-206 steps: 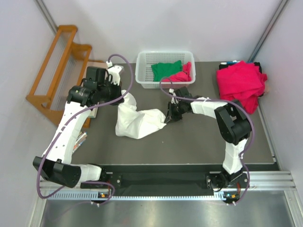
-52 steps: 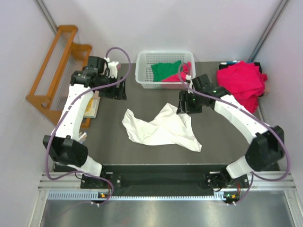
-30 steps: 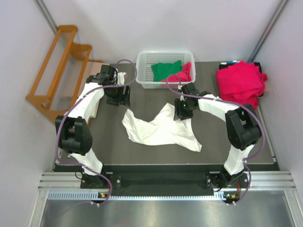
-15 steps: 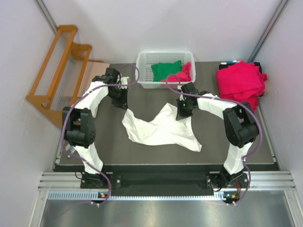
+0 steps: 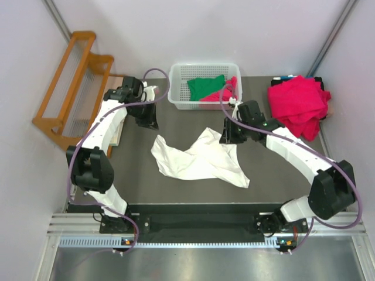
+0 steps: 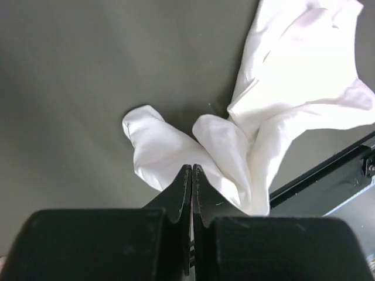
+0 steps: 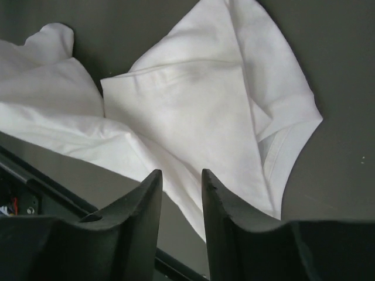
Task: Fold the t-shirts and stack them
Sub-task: Flatten the tshirt out
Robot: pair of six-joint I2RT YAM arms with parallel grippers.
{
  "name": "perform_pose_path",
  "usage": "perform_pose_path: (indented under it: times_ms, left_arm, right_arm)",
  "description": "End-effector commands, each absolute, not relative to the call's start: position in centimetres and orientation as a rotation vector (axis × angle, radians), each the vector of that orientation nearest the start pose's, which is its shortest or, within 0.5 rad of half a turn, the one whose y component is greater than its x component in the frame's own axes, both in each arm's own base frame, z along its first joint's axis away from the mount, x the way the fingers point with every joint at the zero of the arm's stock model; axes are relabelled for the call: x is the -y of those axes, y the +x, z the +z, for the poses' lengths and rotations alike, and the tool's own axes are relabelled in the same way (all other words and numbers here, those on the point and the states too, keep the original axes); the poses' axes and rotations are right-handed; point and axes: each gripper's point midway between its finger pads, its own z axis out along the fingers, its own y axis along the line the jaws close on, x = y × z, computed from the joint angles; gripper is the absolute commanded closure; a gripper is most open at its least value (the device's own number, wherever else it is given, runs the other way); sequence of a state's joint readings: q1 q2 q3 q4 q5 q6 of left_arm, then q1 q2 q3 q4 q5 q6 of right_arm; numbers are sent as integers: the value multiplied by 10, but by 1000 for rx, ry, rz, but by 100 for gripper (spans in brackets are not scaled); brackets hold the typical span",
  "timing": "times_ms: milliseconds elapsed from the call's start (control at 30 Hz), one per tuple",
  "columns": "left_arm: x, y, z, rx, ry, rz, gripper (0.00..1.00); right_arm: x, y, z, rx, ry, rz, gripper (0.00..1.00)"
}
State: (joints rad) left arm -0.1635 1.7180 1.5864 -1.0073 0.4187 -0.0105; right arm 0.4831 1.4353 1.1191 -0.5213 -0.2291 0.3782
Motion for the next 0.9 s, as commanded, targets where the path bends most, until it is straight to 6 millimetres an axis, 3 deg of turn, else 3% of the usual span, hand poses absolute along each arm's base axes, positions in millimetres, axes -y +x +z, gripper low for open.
perform_pose_path:
  times_ms: [0, 33, 67, 133, 400, 467, 500, 533, 633, 867]
  left_arm:
    - [131, 338, 206, -2588, 393, -630, 100]
    - [130, 338, 208, -2581, 391, -626, 100]
    - [130, 338, 208, -2580, 387, -622, 100]
    - [130, 338, 210, -2583, 383, -624, 100]
    - [132, 337, 203, -2599, 376, -642, 100]
    - [131, 337, 198, -2617, 371, -636, 90]
    - [131, 337, 196, -2622, 372, -636, 70]
    - [130, 337, 193, -2627, 374, -632, 61]
    - [126, 340, 184, -2634, 378, -596, 45]
    - [123, 340, 164, -2692, 367, -580, 46]
  right_arm:
    - [-204, 292, 121, -2553, -261, 536, 58]
    - [-204, 296, 118, -2560, -261, 527, 56]
    - [-205, 300, 114, -2571, -264, 525, 45]
    - [-208, 312, 103, -2593, -265, 520, 38]
    - [-213, 352, 83, -2606, -200, 551, 41]
    - [-216, 358, 83, -2602, -197, 564, 43]
    - [-216, 360, 77, -2614, -197, 567, 43]
    - [-217, 362, 77, -2611, -198, 570, 45]
    - [-218, 371, 75, -2609, -187, 583, 48]
    - [-227, 373, 66, -2624, -159, 655, 50]
